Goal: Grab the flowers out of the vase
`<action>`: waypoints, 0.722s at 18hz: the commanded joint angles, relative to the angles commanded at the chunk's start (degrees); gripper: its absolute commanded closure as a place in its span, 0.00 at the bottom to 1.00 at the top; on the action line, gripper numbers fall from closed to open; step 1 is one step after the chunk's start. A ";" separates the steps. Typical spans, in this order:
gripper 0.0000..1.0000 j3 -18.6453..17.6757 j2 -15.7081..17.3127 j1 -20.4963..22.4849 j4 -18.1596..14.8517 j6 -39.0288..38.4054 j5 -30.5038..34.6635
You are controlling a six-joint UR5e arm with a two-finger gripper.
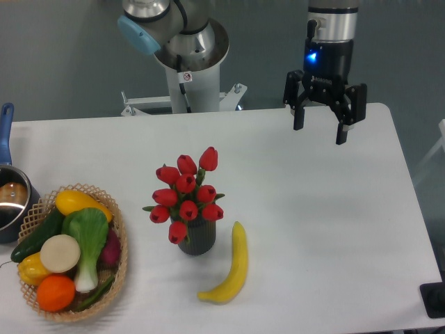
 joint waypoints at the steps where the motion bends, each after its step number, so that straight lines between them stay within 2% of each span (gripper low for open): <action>1: 0.00 -0.17 0.09 0.00 0.18 0.00 0.00; 10: 0.00 -1.23 0.09 -0.53 0.44 -0.96 -0.17; 13: 0.00 -2.63 0.09 -0.70 0.27 -4.81 -3.41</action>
